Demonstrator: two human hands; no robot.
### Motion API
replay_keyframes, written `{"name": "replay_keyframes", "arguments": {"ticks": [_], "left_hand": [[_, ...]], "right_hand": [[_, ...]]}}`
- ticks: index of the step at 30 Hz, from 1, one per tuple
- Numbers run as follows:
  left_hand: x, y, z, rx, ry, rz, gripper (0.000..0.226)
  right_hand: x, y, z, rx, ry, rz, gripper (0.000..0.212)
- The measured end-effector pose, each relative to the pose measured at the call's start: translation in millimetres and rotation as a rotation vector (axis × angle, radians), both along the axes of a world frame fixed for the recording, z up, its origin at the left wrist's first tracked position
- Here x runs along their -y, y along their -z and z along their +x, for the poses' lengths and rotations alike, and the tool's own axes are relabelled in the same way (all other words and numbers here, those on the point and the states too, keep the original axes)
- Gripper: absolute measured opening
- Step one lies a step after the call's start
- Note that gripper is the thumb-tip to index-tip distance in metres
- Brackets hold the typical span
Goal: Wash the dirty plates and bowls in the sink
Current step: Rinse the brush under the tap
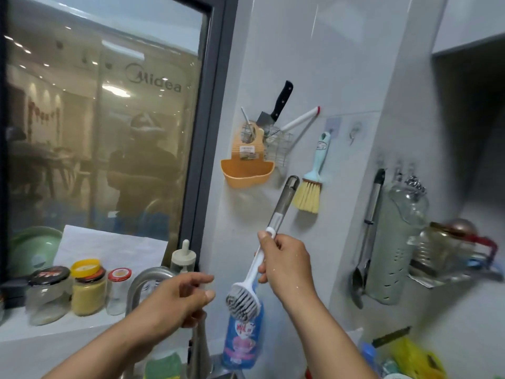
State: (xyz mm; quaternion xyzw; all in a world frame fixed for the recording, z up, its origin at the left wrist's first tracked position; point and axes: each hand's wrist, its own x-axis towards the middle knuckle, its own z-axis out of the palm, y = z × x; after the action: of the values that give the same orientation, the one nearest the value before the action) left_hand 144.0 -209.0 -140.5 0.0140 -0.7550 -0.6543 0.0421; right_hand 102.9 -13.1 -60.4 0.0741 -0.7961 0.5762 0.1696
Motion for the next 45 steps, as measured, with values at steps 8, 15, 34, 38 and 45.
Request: {"name": "replay_keyframes", "arguments": {"ticks": [8, 15, 34, 38, 45], "left_hand": [[-14, -69, -31, -0.092, 0.078, 0.041, 0.028], [-20, -78, -37, -0.067, 0.09, 0.002, 0.026], [-123, -165, -112, -0.286, 0.153, -0.099, 0.05], [-126, -157, -119, -0.254, 0.153, -0.107, 0.048], [-133, -143, -123, -0.228, 0.191, -0.15, 0.05]], "right_hand": [[-32, -94, -30, -0.103, 0.108, -0.039, 0.038], [-52, -139, -59, -0.071, 0.194, -0.087, 0.03], [-68, -139, -101, -0.002, 0.281, -0.031, 0.024], [-72, -134, -107, 0.026, 0.303, -0.028, 0.025], [-73, -118, -110, 0.05, 0.349, 0.012, 0.028]]}}
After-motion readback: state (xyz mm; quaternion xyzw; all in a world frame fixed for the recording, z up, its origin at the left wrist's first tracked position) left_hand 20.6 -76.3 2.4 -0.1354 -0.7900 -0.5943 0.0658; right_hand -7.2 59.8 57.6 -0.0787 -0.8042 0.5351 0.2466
